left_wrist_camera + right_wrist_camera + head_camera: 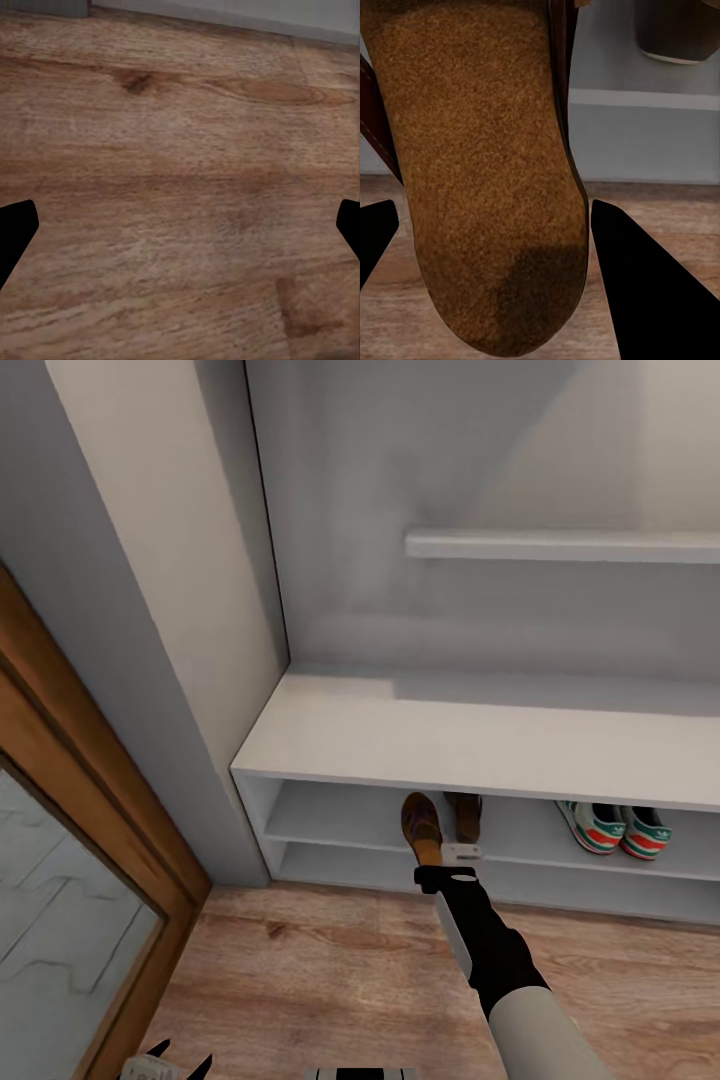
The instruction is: Pick up the two gym shoes and the two sandals from the corridor floor and place them onto the hallstand (shoe rack) in the corridor, making sure they are on the rack and not on the floor. Arrange them so the two gym shoes are next to each other and the two sandals are next to each other.
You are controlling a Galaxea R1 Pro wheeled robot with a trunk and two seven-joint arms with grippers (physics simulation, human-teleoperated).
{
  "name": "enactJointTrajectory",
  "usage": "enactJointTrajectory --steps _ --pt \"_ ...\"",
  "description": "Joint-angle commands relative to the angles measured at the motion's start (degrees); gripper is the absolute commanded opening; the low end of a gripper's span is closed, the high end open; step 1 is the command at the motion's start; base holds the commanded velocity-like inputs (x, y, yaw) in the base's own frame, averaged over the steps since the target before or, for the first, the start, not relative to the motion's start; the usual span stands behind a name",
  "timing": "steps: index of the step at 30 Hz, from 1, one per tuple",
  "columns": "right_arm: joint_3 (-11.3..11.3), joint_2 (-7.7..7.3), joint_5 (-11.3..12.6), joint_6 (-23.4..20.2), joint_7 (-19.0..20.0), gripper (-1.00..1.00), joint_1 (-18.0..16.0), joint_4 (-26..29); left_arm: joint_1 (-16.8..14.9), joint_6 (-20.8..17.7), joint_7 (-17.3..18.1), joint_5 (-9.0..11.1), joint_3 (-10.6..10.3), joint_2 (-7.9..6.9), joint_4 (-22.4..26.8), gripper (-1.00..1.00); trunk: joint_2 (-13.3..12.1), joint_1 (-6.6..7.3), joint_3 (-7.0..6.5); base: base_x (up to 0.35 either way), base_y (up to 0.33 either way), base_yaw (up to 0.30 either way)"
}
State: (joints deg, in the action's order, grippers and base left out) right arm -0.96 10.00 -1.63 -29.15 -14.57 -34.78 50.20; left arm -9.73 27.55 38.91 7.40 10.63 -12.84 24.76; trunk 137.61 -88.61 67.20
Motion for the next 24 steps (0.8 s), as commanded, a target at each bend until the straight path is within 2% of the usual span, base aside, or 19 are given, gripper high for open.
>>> enactJointTrajectory --steps 1,8,24 --pt "-0.09 0.00 -0.04 -0.36 -0.20 -1.00 -0.02 0.07 -0.03 -0.12 0.55 0.42 0.17 0.01 -0.06 1.00 0.02 0.01 0.04 0.003 0.000 0.000" --pt "0.10 0.00 -0.04 -0.38 -0.20 -1.00 -0.02 -0.09 -0.02 -0.08 0.55 0.42 0.17 0.01 -0.06 1.00 0.02 0.01 0.04 0.161 -0.031 0.000" --pt "0.13 0.00 -0.04 -0.47 -0.20 -1.00 -0.02 -0.19 -0.04 -0.04 0.55 0.42 0.09 0.00 -0.06 1.00 0.02 0.01 0.04 0.074 -0.028 0.000"
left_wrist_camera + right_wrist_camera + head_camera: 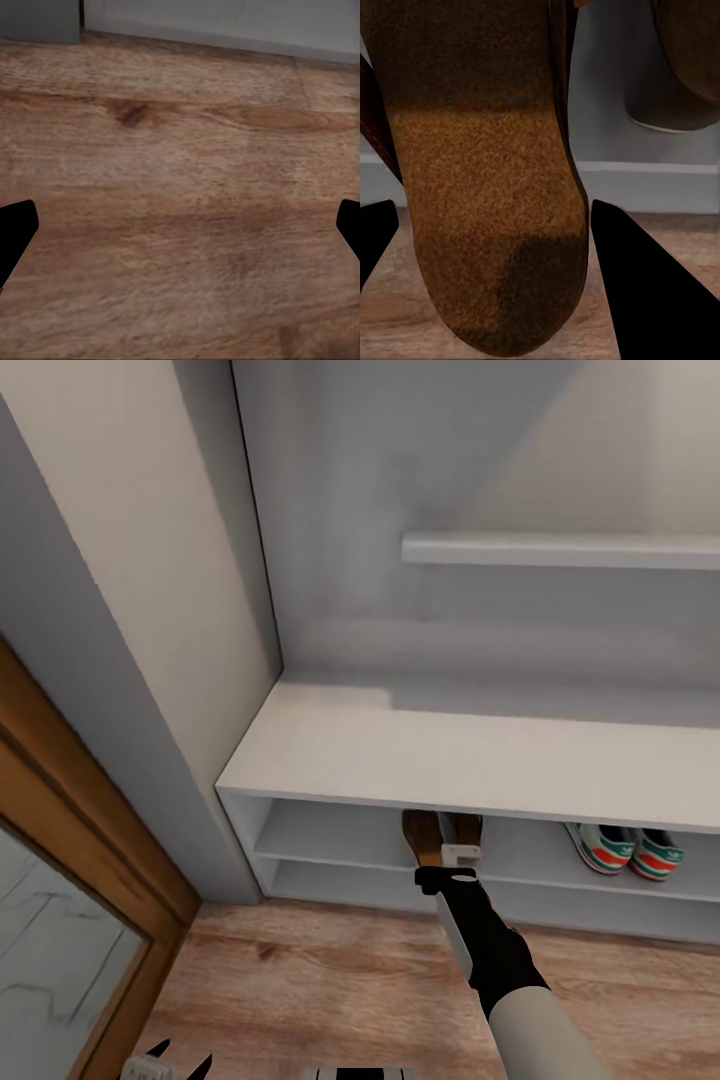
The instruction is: Pick up the two gym shoes and the two sandals from the corridor floor and place them onto the hallstand (shoe rack) in the corridor, making sure they are on the rack and not on the floor. Arrange them so the two gym shoes are next to each other and the two sandals are next to each other.
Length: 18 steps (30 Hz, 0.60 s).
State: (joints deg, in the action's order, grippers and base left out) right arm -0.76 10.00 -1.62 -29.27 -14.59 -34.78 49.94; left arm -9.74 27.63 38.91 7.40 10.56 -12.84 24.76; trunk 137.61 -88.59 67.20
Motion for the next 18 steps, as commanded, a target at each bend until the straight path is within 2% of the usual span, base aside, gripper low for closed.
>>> enactJointTrajectory --steps 1,6,14,15,18 --pt "-0.09 0.00 -0.05 -0.35 -0.17 -1.00 -0.02 0.07 -0.03 -0.12 0.55 0.42 0.16 0.01 -0.06 1.00 0.02 -0.01 0.05 0.225 -0.005 0.000" --pt "-0.09 0.00 -0.05 -0.40 -0.17 -1.00 -0.02 0.07 -0.02 -0.12 0.55 0.42 0.16 0.01 -0.06 1.00 0.02 -0.01 0.05 0.232 -0.002 0.000" --pt "0.00 0.00 -0.05 -0.43 -0.17 -1.00 -0.02 0.15 -0.02 -0.12 0.55 0.42 0.16 0.01 -0.06 1.00 0.02 -0.01 0.05 0.029 0.000 0.000" --pt "0.02 0.00 -0.05 -0.43 -0.17 1.00 -0.02 0.17 -0.03 -0.12 0.55 0.42 0.16 0.01 -0.06 1.00 0.02 -0.01 0.05 0.002 0.000 0.000" --pt "0.05 0.00 -0.05 -0.43 -0.17 1.00 -0.02 0.27 -0.02 -0.14 0.55 0.42 0.16 -0.01 -0.06 1.00 0.02 -0.01 0.05 0.001 0.000 0.000"
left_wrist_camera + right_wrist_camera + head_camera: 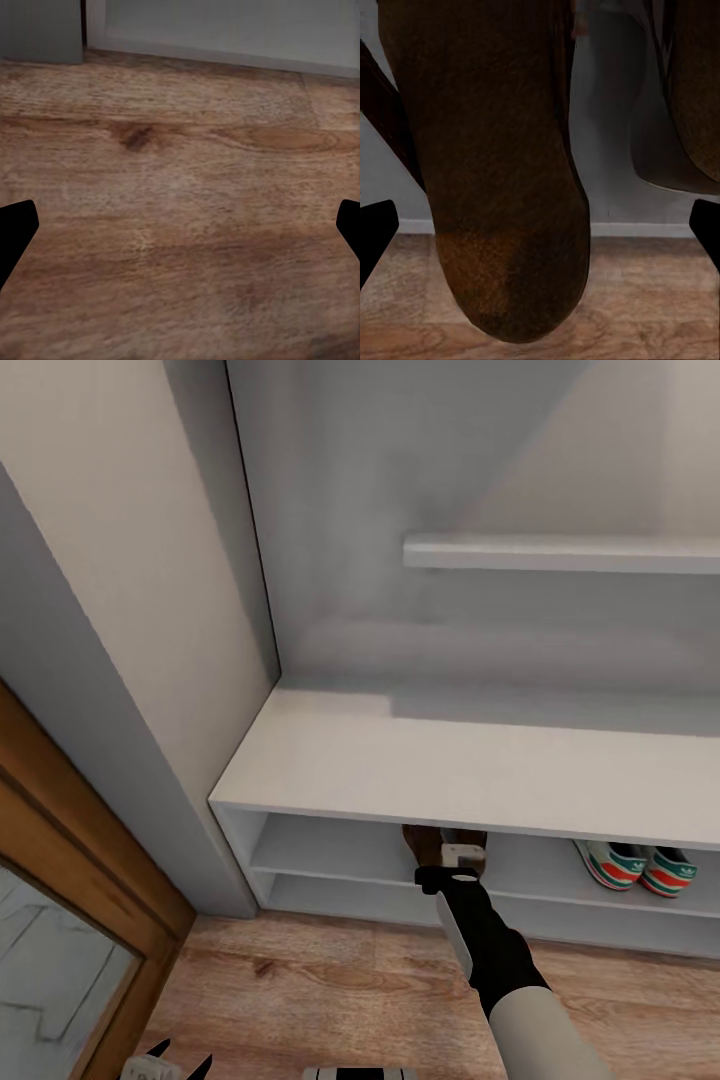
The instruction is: Pick up the two gym shoes and the two sandals from the corridor floor and place them onto the hallstand (shoe rack) in the corridor, making sure they are on the rack and not on the floor. Arrange them so the two gym shoes are next to each other and the two sandals are next to each other.
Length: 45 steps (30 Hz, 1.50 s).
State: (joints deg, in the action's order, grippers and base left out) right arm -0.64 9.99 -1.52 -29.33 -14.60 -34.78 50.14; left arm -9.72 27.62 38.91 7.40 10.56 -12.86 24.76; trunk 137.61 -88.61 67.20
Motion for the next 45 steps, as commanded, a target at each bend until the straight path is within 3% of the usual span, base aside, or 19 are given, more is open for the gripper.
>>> enactJointTrajectory --steps 1,24,45 --pt "-0.07 0.00 -0.15 -0.37 -0.17 1.00 -0.02 0.09 -0.05 -0.12 0.55 0.42 0.16 0.00 -0.06 1.00 0.02 0.01 0.04 0.000 0.000 0.000" --pt "-0.13 0.00 -0.15 -0.37 -0.17 1.00 -0.02 0.13 -0.04 -0.11 0.55 0.42 0.25 -0.06 -0.06 1.00 0.02 0.01 0.04 0.000 -0.007 0.000" --pt "-0.15 0.00 -0.15 -0.37 -0.17 1.00 -0.02 -0.36 -0.04 -0.12 0.47 0.43 0.25 -0.06 -0.06 1.00 0.02 0.01 0.04 -0.174 -0.212 0.000"
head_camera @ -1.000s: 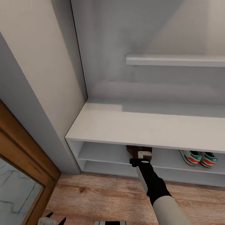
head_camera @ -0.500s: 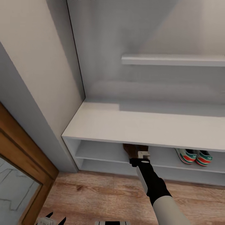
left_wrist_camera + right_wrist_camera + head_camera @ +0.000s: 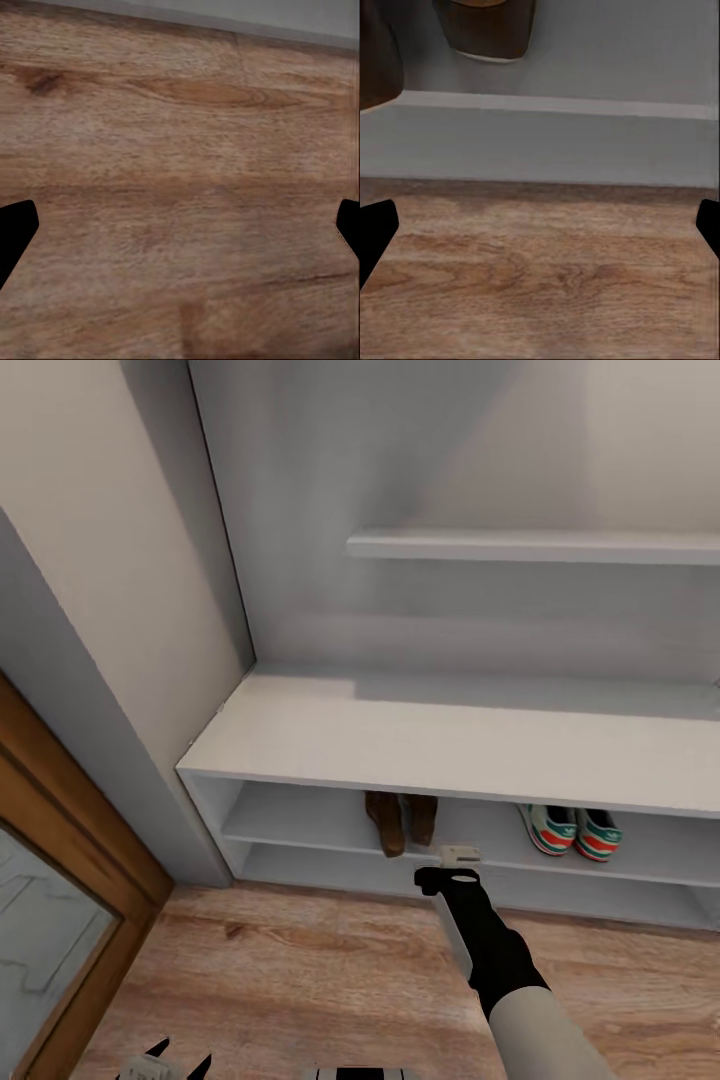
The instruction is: Pick up the two gym shoes and the two sandals from the corridor floor and place them onto the hallstand (shoe rack) in the corridor, making sure they are on the rack and not on the floor. Arrange them so the two gym shoes are next to each other and the two sandals are next to each other.
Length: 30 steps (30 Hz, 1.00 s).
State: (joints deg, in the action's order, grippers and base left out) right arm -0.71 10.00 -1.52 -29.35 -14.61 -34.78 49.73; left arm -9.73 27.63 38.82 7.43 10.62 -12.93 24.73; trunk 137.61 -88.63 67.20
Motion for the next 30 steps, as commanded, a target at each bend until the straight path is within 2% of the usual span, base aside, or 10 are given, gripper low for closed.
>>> enactJointTrajectory --steps 1,14,15,21,23,24,30 --pt "-0.08 0.00 -0.15 -0.35 -0.16 1.00 -0.02 0.05 -0.03 -0.12 0.56 0.41 0.19 0.01 -0.04 1.00 0.02 0.03 0.04 -0.221 -0.224 0.000" --pt "-0.16 0.00 -0.27 -0.18 -0.08 1.00 0.04 -1.45 -0.04 -0.20 0.56 0.46 0.19 0.01 -0.06 1.00 0.02 0.03 0.04 -0.244 -0.194 0.000" --pt "-0.13 0.00 -0.31 -0.04 -0.02 1.00 0.06 -4.39 -0.03 -0.26 0.51 0.47 0.19 0.01 -0.09 1.00 0.02 0.03 0.04 -0.289 -0.139 0.000" --pt "-0.09 0.00 -0.32 1.80 0.01 1.00 0.07 -11.16 -0.06 -0.28 0.42 0.47 0.19 0.01 -0.12 1.00 0.02 0.03 0.04 -0.297 -0.131 0.000" --pt "-0.11 0.00 -0.33 5.17 0.01 1.00 0.07 -14.68 -0.04 -0.29 0.40 0.47 0.19 0.01 -0.12 1.00 0.02 0.03 0.04 -0.299 -0.114 0.000" --pt "-0.14 0.00 -0.41 12.14 0.06 1.00 0.12 -20.05 -0.03 -0.29 0.36 0.48 0.23 0.01 -0.12 1.00 0.02 0.03 0.04 -0.242 -0.079 0.000" --pt "-0.18 -0.22 -0.60 24.88 0.09 1.00 0.15 -32.12 -0.02 -0.24 0.31 0.48 0.26 0.01 -0.12 1.00 0.02 0.03 0.04 -0.128 -0.036 0.000"
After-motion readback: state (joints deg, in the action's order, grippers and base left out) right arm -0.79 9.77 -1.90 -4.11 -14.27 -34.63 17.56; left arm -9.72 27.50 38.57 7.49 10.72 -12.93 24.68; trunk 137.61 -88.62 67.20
